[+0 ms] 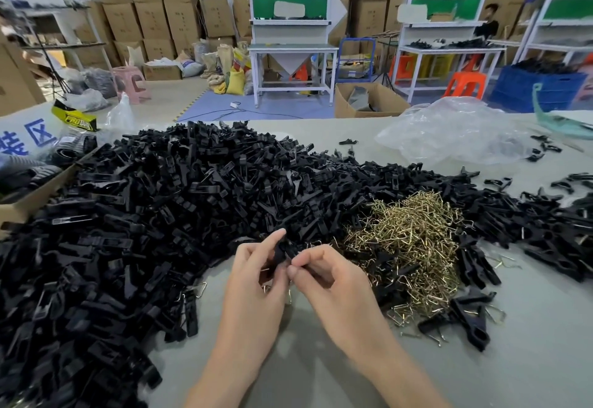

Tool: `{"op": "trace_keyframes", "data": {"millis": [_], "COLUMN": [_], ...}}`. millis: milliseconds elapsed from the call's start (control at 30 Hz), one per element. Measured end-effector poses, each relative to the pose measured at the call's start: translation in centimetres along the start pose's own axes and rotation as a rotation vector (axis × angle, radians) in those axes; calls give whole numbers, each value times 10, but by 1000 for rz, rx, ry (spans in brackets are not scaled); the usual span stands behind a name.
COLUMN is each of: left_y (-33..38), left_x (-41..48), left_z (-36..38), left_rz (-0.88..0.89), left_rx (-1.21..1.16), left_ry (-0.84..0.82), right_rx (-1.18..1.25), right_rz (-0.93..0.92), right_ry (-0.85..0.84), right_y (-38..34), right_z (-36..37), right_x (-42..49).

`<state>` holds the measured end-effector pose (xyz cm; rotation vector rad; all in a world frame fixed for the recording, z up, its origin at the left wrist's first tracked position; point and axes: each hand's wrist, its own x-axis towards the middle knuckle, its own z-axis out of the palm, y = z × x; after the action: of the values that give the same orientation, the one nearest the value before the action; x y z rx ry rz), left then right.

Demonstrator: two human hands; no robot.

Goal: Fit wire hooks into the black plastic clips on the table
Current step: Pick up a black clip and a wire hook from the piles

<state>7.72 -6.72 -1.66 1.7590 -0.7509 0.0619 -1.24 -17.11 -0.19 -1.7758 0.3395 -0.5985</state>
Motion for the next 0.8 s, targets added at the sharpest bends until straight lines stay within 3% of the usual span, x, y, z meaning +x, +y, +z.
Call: {"op": "trace_keyframes", "data": {"millis": [167, 567, 800], "left_y": [-2, 8, 9], "left_x": [-1, -4, -2], "left_z": [-1, -2, -1], "left_rz": [69, -137, -232], "left_rx": [-15, -256, -369], "left_ry": [-53, -58, -105], "right_rx": [173, 520, 360], "right_rz": [99, 242, 203], "right_ry": [-10, -125, -133], "right_y": [-3, 7, 13], "right_z": [-7, -13, -16], "right_x": [4, 13, 14]}}
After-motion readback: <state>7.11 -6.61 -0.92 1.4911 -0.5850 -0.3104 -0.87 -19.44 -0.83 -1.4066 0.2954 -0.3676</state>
